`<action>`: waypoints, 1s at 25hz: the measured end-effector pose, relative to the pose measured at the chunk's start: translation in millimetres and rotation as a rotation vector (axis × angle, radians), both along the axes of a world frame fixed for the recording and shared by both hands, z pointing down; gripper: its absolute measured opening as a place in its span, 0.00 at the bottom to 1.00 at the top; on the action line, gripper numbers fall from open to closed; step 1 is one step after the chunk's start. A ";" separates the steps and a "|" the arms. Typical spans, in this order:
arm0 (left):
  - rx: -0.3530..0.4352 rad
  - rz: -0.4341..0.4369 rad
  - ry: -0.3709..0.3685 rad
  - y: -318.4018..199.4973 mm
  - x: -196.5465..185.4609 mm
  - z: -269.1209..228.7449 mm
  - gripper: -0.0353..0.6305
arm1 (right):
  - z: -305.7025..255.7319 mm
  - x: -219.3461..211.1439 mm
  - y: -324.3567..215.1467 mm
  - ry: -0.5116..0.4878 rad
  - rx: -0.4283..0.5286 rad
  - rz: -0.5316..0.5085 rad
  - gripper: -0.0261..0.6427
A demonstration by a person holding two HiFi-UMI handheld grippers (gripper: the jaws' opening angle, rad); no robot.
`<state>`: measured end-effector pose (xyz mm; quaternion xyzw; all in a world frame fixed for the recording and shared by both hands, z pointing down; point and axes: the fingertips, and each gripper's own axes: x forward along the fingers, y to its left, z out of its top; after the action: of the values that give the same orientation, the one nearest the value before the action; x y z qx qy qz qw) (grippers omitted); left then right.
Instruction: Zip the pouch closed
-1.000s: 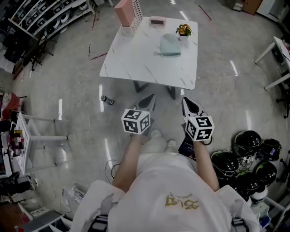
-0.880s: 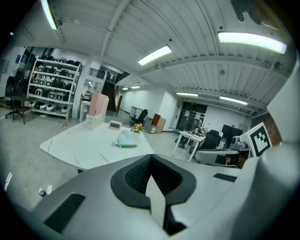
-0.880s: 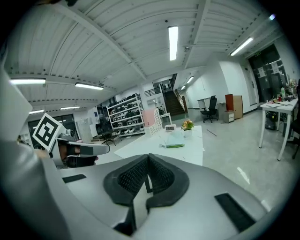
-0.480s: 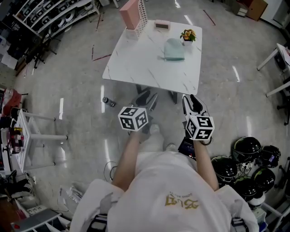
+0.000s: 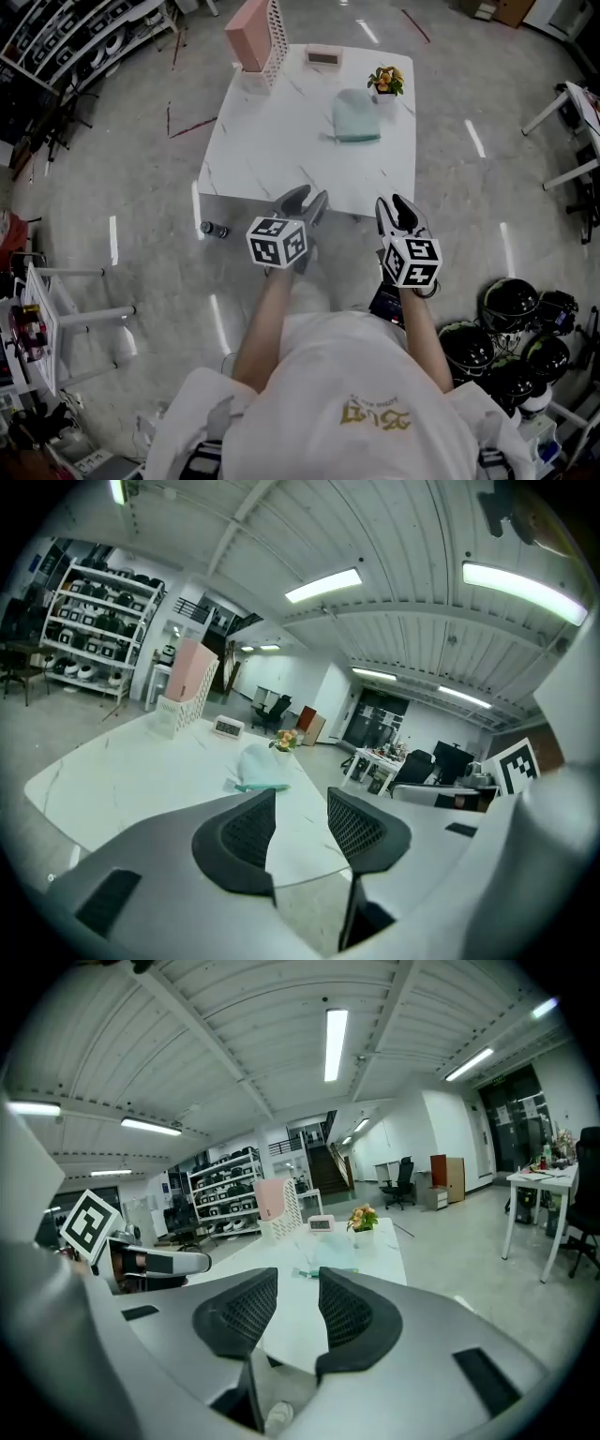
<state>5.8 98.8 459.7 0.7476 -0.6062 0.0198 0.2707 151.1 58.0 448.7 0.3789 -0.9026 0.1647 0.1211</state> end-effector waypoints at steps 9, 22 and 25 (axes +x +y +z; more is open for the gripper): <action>-0.071 0.111 0.001 -96.0 -82.6 17.9 0.33 | 16.5 -86.3 -76.0 0.091 -0.033 0.067 0.24; -0.193 0.392 -0.065 -170.5 -104.1 80.1 0.31 | 67.3 -131.2 -131.5 0.174 -0.179 0.186 0.24; -0.220 0.439 -0.088 -178.0 -101.9 96.2 0.31 | 78.0 -133.2 -137.8 0.189 -0.205 0.194 0.24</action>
<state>-96.1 -79.2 555.9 0.8257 -0.4347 0.1767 0.3130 17.9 -79.8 526.7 0.4636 -0.8248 0.2306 0.2270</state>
